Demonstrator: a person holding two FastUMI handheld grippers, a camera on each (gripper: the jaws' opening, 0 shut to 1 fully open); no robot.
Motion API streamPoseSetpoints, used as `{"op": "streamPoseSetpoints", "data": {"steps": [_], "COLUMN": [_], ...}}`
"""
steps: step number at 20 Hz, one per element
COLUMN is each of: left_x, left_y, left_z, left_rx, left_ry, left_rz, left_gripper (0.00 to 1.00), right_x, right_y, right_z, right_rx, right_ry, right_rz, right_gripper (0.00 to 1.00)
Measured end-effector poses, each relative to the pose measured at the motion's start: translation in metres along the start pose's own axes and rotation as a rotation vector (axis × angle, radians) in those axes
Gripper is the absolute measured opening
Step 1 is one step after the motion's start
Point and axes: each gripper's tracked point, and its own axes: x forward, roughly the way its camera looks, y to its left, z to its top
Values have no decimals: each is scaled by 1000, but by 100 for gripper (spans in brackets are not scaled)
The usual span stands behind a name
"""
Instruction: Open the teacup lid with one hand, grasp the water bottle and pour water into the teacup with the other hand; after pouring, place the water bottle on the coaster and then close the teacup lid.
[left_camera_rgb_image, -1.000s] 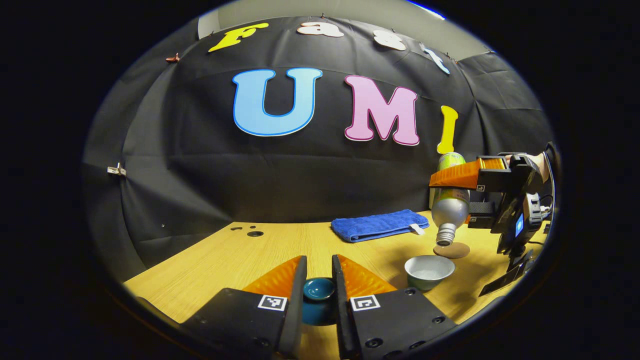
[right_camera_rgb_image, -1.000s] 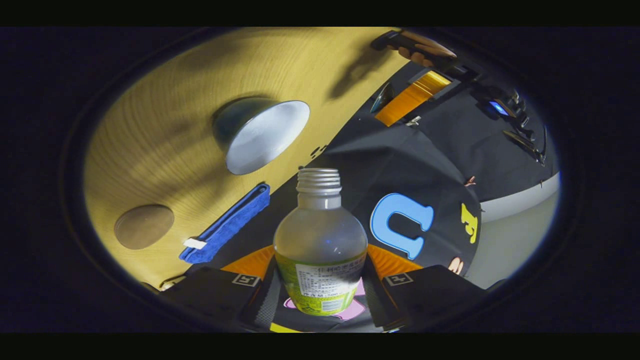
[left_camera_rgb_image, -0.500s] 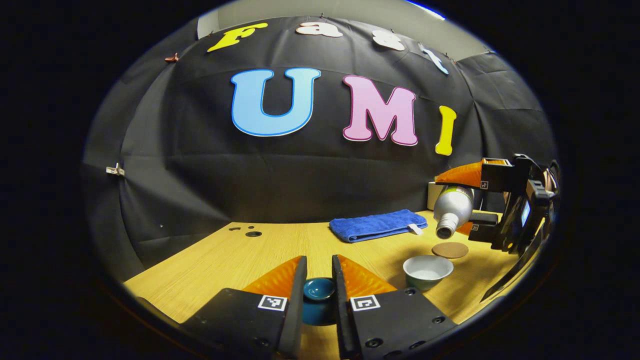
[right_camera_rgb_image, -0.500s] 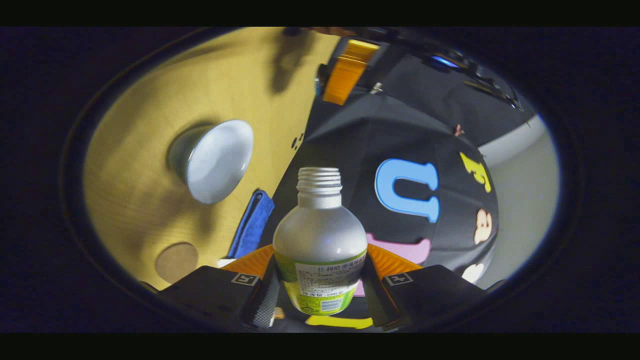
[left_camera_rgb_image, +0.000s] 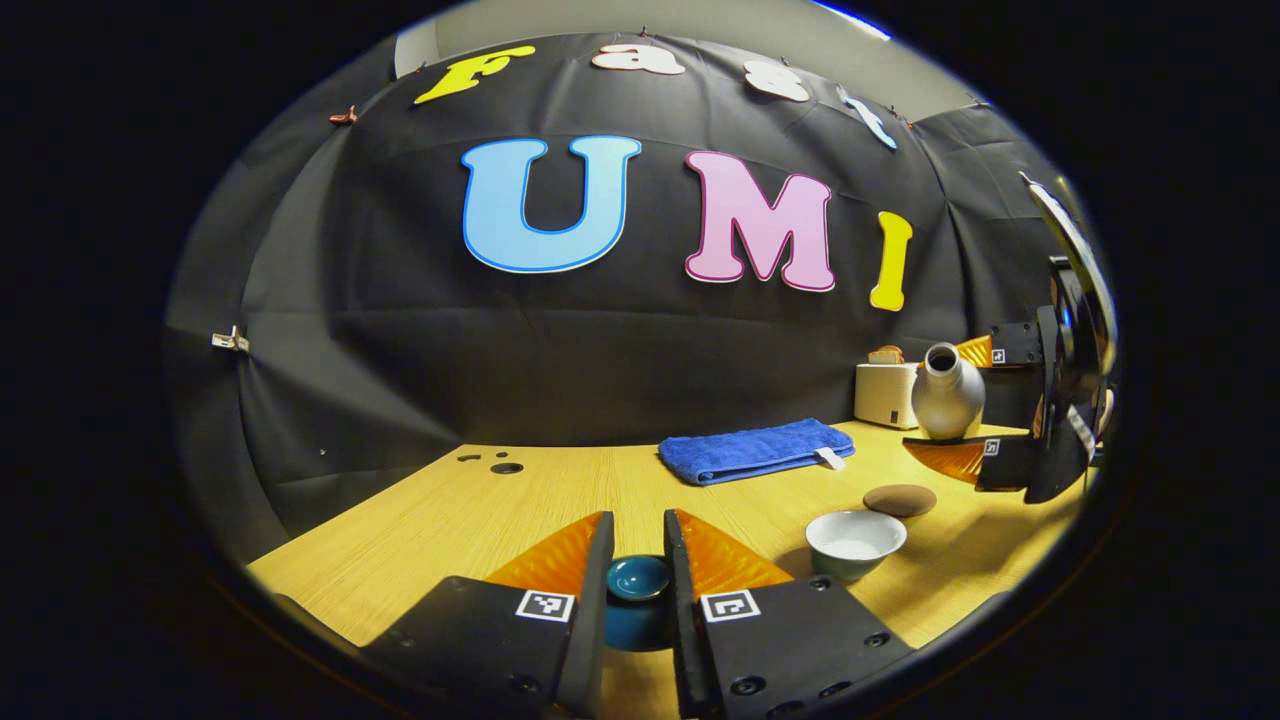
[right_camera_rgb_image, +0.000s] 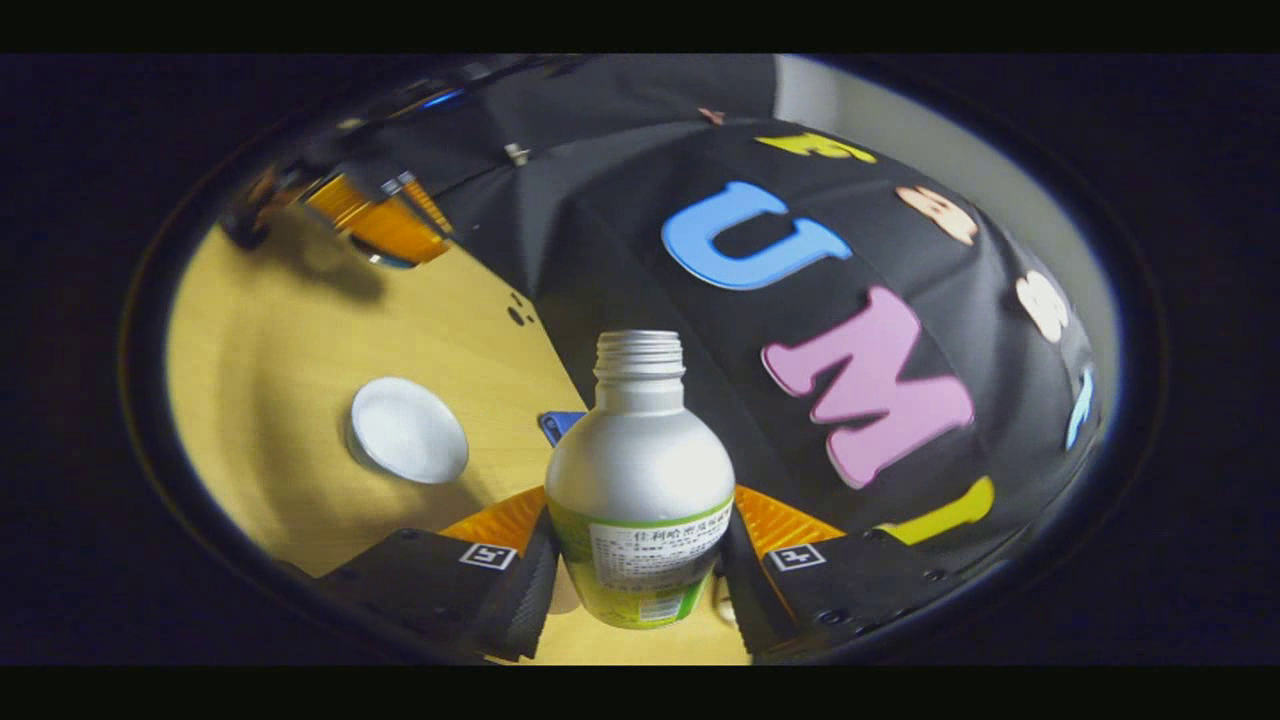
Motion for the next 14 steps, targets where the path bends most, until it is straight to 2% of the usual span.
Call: {"op": "streamPoseSetpoints", "data": {"steps": [5, 10, 12, 14], "left_x": [0, 0, 0, -1], "left_y": [0, 0, 0, 0], "left_z": [-1, -1, 0, 0], "left_rx": [0, 1, 1, 1], "left_ry": [-1, -2, -2, -2], "left_rz": [0, 0, 0, 0], "left_gripper": [32, 32, 32, 31], "right_x": [-9, -7, -1, 10], "right_y": [-33, -42, -49, -49], "right_z": [1, -4, -11, -15], "right_rx": [380, 820, 945, 1005], "right_ry": [6, -4, -7, -26], "right_rz": [-28, 14, 1, -5], "right_gripper": [76, 76, 75, 76]}}
